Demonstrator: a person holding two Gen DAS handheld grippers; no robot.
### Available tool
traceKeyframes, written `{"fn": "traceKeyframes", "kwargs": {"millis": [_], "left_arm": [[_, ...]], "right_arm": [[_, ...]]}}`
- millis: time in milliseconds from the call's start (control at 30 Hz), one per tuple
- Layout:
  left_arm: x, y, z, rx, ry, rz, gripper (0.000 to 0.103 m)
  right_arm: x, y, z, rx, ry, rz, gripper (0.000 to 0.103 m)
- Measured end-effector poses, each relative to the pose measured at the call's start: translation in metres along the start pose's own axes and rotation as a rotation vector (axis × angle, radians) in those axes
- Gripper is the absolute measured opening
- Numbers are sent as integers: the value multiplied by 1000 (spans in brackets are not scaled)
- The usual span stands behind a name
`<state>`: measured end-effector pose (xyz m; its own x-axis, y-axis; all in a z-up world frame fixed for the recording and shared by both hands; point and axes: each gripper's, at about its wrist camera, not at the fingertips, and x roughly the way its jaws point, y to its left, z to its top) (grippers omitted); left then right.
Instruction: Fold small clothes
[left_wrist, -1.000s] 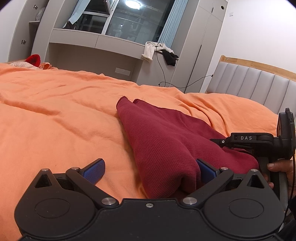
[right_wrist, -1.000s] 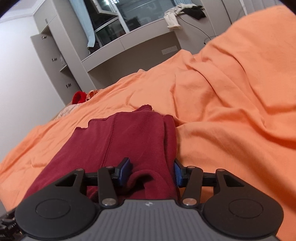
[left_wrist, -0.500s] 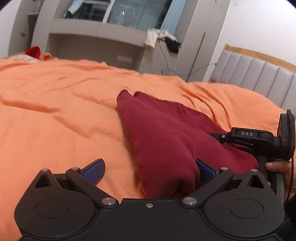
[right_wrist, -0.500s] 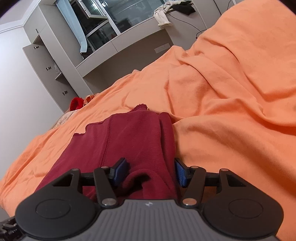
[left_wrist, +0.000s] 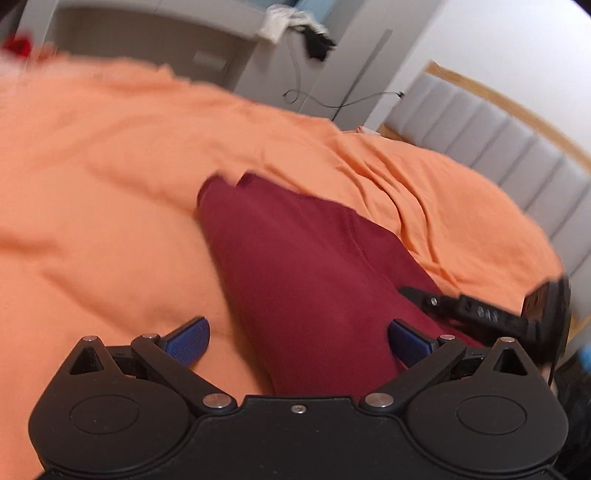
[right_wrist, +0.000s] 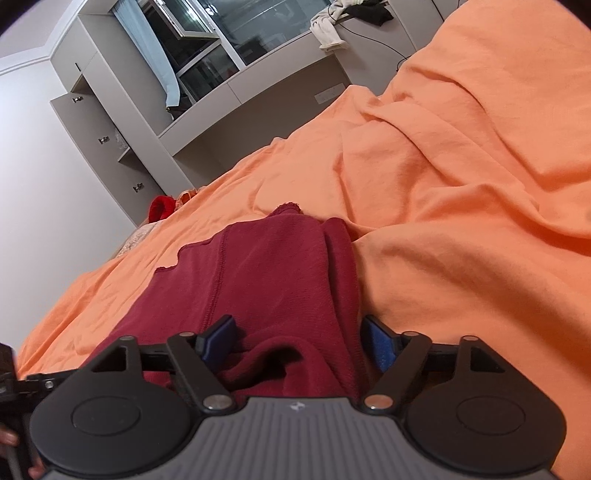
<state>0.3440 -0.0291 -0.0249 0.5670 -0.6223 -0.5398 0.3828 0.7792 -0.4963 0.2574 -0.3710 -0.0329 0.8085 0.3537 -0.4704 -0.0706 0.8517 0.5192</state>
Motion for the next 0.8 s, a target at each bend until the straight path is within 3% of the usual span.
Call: {"fn": "traceKeyframes", "kwargs": {"millis": [33,167,433,633,733,800], "left_arm": [[3,6,-4,-29,-15,-17,103],[5,3,-13,23,-49,-17,103],[2,5,-15,7,-65,-32,103],[-5,23,-6,-167,-113,-96,102],[-2,23,1,-232,-94,-82,102],[2,18,2,-222,-64,-47,99]], "right_arm": [[1,0,0,-2,2,5,84],[2,3,-1,-19,5,3,87],[1,0,-2,-7,-1,19,88],[-1,-7,0,47,-17,63,91],[-4,-11,1,95,-31,75,88],[-4,-9,1,100,-31,48,77]]}}
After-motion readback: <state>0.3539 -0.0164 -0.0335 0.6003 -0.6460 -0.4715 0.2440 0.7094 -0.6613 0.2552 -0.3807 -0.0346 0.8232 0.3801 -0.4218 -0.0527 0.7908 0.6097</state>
